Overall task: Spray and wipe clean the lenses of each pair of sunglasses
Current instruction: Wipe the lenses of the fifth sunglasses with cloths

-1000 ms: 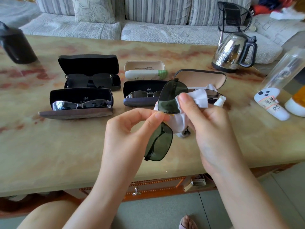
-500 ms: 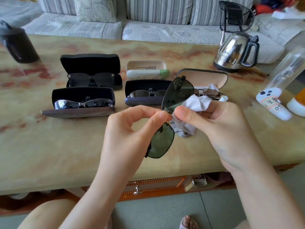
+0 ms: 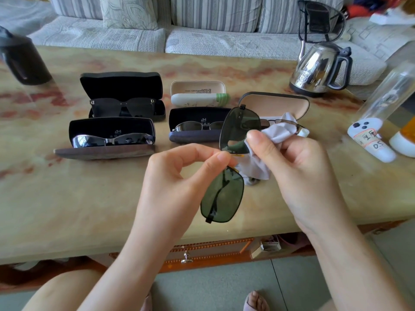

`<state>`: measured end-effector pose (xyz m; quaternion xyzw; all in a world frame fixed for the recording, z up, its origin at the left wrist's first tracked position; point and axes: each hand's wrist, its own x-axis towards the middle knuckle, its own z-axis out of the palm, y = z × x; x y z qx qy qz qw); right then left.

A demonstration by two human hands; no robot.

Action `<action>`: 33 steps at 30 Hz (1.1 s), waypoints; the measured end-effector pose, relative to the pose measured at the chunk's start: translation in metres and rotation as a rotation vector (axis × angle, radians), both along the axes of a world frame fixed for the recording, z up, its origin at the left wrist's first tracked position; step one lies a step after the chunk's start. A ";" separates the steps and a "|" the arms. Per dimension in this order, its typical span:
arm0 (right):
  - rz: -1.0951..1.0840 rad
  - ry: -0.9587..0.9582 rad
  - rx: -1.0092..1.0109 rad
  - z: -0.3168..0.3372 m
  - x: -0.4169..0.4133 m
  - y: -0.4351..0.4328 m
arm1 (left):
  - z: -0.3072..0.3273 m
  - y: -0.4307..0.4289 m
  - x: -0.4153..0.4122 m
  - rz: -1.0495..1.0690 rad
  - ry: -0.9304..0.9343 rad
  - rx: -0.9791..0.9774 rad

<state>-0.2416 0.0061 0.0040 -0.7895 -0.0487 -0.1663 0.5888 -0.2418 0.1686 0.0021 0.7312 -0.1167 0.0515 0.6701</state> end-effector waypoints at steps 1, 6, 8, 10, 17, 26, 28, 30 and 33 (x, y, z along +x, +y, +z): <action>-0.005 -0.005 0.005 -0.001 0.000 0.000 | 0.000 0.000 0.000 0.004 -0.002 0.000; 0.107 0.009 0.104 0.001 -0.002 0.006 | -0.001 0.002 0.002 0.040 0.003 -0.002; 0.097 -0.019 0.118 0.002 -0.002 0.006 | 0.000 0.003 0.002 0.037 -0.003 0.011; 0.074 -0.052 0.095 0.002 -0.001 0.006 | 0.000 0.003 0.002 0.033 -0.009 0.026; -0.127 -0.096 0.012 0.000 0.000 0.007 | 0.002 0.002 0.000 -0.018 0.001 0.032; -0.183 -0.032 0.082 -0.001 0.009 0.006 | 0.002 0.003 0.002 -0.028 0.032 0.048; -0.247 -0.009 0.121 0.001 0.015 -0.004 | 0.003 0.006 0.003 -0.044 0.046 0.042; -0.230 0.007 0.148 0.001 0.019 -0.015 | 0.004 0.010 0.005 -0.064 0.064 0.020; -0.123 0.061 0.170 0.001 0.018 -0.021 | 0.005 0.017 0.008 -0.090 0.064 0.020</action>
